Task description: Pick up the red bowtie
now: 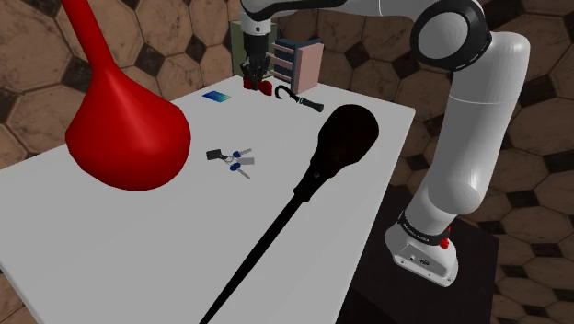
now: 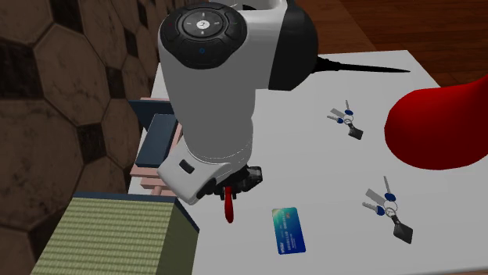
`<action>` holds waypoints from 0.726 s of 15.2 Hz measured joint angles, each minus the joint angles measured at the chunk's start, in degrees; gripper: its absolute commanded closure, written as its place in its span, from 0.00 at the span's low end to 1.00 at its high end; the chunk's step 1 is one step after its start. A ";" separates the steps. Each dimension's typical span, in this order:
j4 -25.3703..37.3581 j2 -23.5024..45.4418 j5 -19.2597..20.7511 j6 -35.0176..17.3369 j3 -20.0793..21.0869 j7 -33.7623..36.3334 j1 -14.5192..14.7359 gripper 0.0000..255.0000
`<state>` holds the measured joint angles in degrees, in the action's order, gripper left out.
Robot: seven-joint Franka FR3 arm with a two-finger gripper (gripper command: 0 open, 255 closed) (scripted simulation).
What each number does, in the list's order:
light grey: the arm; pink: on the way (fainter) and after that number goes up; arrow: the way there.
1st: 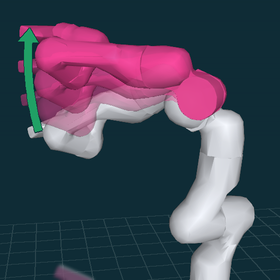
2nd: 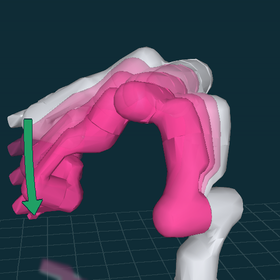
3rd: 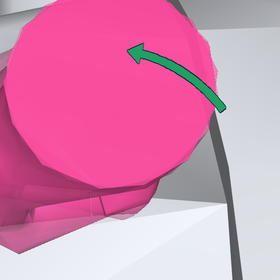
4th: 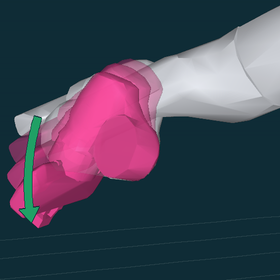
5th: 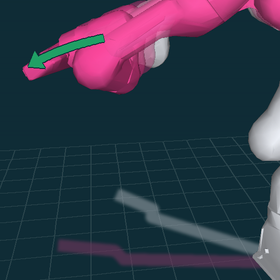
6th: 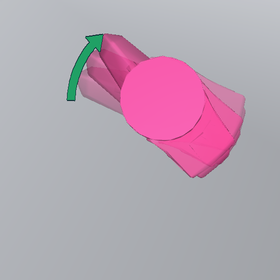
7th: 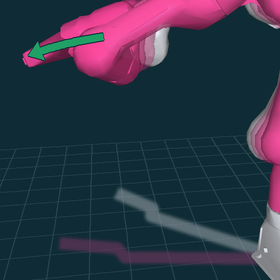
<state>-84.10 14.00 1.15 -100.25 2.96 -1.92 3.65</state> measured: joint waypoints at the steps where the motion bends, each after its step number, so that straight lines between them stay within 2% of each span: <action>1: 0.03 0.03 0.00 0.02 0.01 0.00 0.00 1.00; 5: -0.01 -0.02 0.02 0.00 0.03 0.09 0.05 1.00; 11: 4.98 0.69 0.09 4.43 0.02 0.10 0.09 1.00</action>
<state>-79.12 14.69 1.24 -95.82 2.97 -1.82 3.74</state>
